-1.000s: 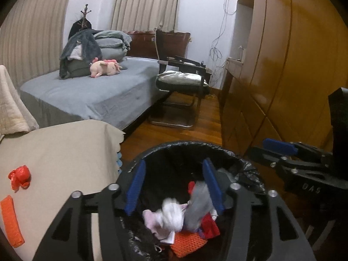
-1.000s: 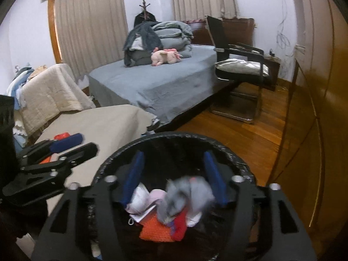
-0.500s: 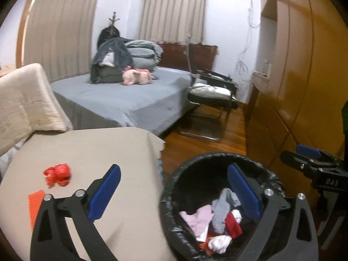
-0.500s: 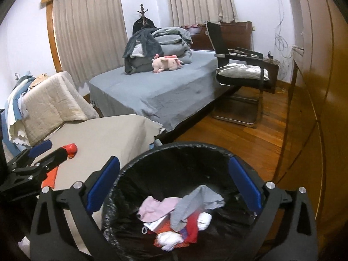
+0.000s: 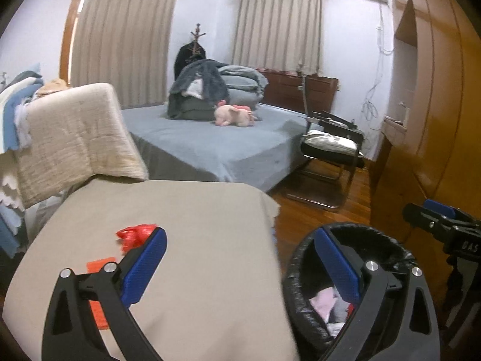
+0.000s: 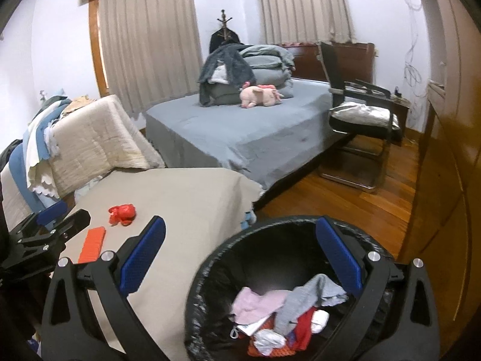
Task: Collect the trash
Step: 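Move both tools back over the orange mesh and red bag on the table, then close the left tool on the orange foam mesh sleeve and lift it, then grasp the red plastic bag with the right tool while the left tool holds the mesh, then carry the orange mesh and red bag with both tools over the bin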
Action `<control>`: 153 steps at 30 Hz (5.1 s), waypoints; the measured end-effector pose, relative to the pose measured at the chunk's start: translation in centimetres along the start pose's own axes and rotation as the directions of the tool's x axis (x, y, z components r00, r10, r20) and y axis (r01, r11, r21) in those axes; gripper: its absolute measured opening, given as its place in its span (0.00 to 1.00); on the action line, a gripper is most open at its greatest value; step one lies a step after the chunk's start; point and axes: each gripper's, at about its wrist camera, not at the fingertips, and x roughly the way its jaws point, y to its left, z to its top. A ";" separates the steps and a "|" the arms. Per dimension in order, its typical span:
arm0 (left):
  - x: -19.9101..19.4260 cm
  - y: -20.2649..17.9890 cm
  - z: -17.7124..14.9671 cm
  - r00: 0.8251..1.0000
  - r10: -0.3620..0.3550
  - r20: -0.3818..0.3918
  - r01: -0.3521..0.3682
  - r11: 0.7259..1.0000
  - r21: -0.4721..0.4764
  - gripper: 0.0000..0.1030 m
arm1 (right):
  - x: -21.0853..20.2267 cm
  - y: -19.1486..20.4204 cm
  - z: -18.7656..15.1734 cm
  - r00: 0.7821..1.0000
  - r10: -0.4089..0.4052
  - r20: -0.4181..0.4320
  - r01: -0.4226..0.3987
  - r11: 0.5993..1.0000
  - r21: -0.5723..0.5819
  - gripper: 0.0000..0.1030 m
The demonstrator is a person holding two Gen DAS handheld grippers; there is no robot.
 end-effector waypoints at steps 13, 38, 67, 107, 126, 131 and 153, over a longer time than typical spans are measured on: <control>0.1 8.1 -2.8 0.984 0.171 -0.046 -0.173 0.984 -0.052 0.94 | 5.3 6.2 0.0 0.996 0.088 -0.024 -0.088 0.996 -0.032 0.95; 7.4 18.3 -9.6 0.921 0.268 -0.283 -0.315 0.939 -0.137 0.88 | 17.3 15.4 -4.6 0.974 0.137 -0.178 -0.157 0.983 -0.099 0.95; 9.2 21.4 -8.3 0.922 0.259 -0.288 -0.321 0.927 -0.193 0.20 | 22.5 20.4 -2.4 0.961 0.196 -0.195 -0.225 0.965 -0.135 0.95; 7.4 22.5 -3.3 0.930 0.316 -0.187 -0.348 0.922 -0.169 0.20 | 24.0 24.5 0.1 0.905 0.326 -0.275 -0.372 0.919 -0.135 0.40; 1.8 12.8 1.0 0.974 0.211 -0.083 -0.221 0.964 -0.150 0.20 | 11.9 16.3 2.9 0.941 0.305 -0.148 -0.321 0.941 -0.103 0.40; 0.5 10.0 1.5 0.982 0.178 -0.061 -0.184 0.975 -0.121 0.20 | 8.9 14.2 2.8 0.950 0.287 -0.122 -0.300 0.948 -0.107 0.40; -3.5 -1.8 2.3 1.000 0.005 -0.008 -0.005 1.000 0.005 0.20 | -1.4 5.0 2.1 0.985 0.173 -0.009 -0.174 0.983 -0.063 0.40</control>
